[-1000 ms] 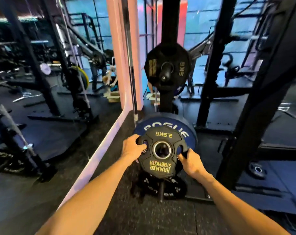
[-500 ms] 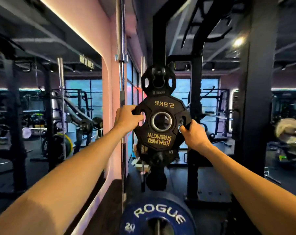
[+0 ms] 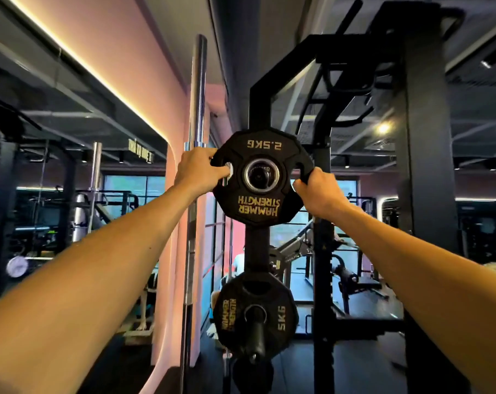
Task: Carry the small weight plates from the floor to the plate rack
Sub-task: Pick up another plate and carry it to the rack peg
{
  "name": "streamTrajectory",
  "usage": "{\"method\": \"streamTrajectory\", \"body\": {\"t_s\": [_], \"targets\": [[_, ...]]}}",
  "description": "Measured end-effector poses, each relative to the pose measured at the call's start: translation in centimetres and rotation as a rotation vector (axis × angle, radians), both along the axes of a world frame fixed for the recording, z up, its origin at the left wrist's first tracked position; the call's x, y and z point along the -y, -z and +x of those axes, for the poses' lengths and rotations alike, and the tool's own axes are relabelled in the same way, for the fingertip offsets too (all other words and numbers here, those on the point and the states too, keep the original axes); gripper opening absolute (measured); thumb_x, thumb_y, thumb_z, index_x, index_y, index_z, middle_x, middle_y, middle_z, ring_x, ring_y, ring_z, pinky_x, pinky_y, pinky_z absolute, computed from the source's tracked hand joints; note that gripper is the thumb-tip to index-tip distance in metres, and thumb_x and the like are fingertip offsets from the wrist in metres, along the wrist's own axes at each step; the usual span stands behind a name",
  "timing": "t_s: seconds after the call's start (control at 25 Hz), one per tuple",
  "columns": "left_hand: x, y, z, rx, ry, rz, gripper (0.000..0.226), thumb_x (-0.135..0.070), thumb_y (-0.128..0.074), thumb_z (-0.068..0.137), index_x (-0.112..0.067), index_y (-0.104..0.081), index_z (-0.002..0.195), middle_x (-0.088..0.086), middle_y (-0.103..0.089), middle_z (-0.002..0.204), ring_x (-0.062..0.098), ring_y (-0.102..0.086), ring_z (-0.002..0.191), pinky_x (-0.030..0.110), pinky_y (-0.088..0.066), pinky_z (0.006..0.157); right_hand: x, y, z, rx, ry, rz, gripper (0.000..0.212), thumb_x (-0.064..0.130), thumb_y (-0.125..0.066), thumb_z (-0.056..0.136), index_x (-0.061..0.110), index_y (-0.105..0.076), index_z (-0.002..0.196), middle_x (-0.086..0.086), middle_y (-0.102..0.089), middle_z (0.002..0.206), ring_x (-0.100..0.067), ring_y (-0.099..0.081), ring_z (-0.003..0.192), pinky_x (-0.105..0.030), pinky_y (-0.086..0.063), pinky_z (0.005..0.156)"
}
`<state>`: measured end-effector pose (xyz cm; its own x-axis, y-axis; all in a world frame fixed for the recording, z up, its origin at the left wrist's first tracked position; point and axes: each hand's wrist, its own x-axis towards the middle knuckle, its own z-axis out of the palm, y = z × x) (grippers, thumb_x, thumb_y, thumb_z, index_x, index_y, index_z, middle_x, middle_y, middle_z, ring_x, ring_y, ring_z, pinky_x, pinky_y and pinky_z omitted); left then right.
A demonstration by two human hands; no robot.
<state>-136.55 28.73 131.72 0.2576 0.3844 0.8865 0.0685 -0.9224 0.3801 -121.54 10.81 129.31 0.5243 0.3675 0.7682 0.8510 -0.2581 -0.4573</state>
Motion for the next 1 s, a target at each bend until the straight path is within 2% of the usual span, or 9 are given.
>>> {"method": "streamTrajectory", "body": {"t_s": [0.12,0.2,0.28,0.4,0.56,0.68,0.8,0.88,1.0], "targets": [[-2.3,-1.1,1.7,-0.004,-0.020,-0.017,0.025,-0.024,-0.070,0.073,-0.016,-0.075,0.096,0.007,-0.074,0.089,0.026,-0.068,0.086,0.044,-0.057,0.079,-2.4,-1.2,1.9,0.031,0.008,-0.052,0.018,0.023,-0.049,0.094,0.005,-0.049,0.088,-0.011,-0.053,0.077,-0.021,-0.048,0.053,-0.024,-0.030,0.040],[-3.8,-1.3,3.2,-0.010,-0.021,-0.008,0.019,-0.021,-0.070,0.076,-0.016,-0.074,0.094,0.006,-0.072,0.087,0.026,-0.067,0.086,0.041,-0.056,0.077,-4.0,-1.5,3.6,0.041,0.018,-0.059,0.019,0.023,-0.049,0.094,0.005,-0.049,0.089,-0.012,-0.055,0.081,-0.021,-0.049,0.056,-0.025,-0.033,0.043],[-5.3,-1.0,5.1,-0.029,-0.009,0.031,0.013,-0.022,-0.069,0.078,-0.015,-0.070,0.090,0.004,-0.070,0.084,0.027,-0.067,0.085,0.037,-0.054,0.074,-5.3,-1.4,5.3,0.034,0.059,-0.070,0.025,0.030,-0.048,0.094,0.005,-0.051,0.095,-0.017,-0.061,0.095,-0.030,-0.055,0.071,-0.029,-0.041,0.058],[-8.4,-0.8,8.1,-0.054,0.028,0.057,0.032,-0.027,-0.066,0.083,-0.021,-0.068,0.115,0.003,-0.072,0.101,0.026,-0.067,0.096,0.040,-0.055,0.081,-7.6,-1.1,7.9,0.029,0.207,-0.165,0.043,0.043,-0.041,0.096,0.005,-0.044,0.117,-0.016,-0.060,0.114,-0.039,-0.058,0.103,-0.038,-0.037,0.074],[-11.4,-0.6,11.3,-0.147,-0.126,0.102,0.063,-0.040,-0.057,0.092,-0.030,-0.033,0.149,0.014,-0.064,0.125,0.036,-0.060,0.112,0.039,-0.050,0.083,-10.3,-1.1,10.9,0.059,0.280,-0.278,0.056,0.050,-0.032,0.097,0.004,-0.035,0.131,-0.016,-0.043,0.133,-0.040,-0.051,0.117,-0.045,-0.039,0.086],[-12.9,-0.1,13.0,-0.247,-0.199,0.083,0.070,-0.049,-0.047,0.096,-0.029,-0.014,0.154,0.015,-0.060,0.130,0.039,-0.057,0.114,0.038,-0.045,0.077,-12.1,-1.4,12.9,0.037,0.311,-0.309,0.059,0.050,-0.031,0.097,0.007,-0.028,0.137,-0.016,-0.035,0.138,-0.041,-0.048,0.120,-0.046,-0.038,0.090],[-14.4,0.5,14.9,-0.260,-0.114,0.013,0.068,-0.047,-0.046,0.097,-0.027,-0.016,0.154,0.016,-0.063,0.123,0.040,-0.061,0.104,0.035,-0.048,0.075,-14.7,-1.3,15.1,-0.024,0.303,-0.306,0.064,0.047,-0.031,0.098,0.009,-0.014,0.147,-0.019,-0.028,0.148,-0.043,-0.043,0.127,-0.049,-0.037,0.098],[-15.0,1.2,16.0,-0.157,0.016,-0.038,0.067,-0.041,-0.051,0.095,-0.028,-0.019,0.153,0.016,-0.066,0.116,0.040,-0.064,0.094,0.043,-0.055,0.079,-15.8,-1.3,15.8,-0.053,0.287,-0.277,0.069,0.044,-0.032,0.098,0.013,0.001,0.151,-0.020,-0.024,0.152,-0.042,-0.040,0.131,-0.051,-0.034,0.103],[-15.0,1.1,16.5,-0.172,-0.028,-0.073,0.071,-0.041,-0.049,0.096,-0.031,-0.010,0.154,0.016,-0.066,0.108,0.040,-0.064,0.088,0.043,-0.054,0.071,-15.8,-1.8,15.9,-0.119,0.277,-0.294,0.067,0.045,-0.032,0.098,0.015,-0.002,0.150,-0.020,-0.027,0.149,-0.042,-0.039,0.132,-0.053,-0.033,0.105]]}}
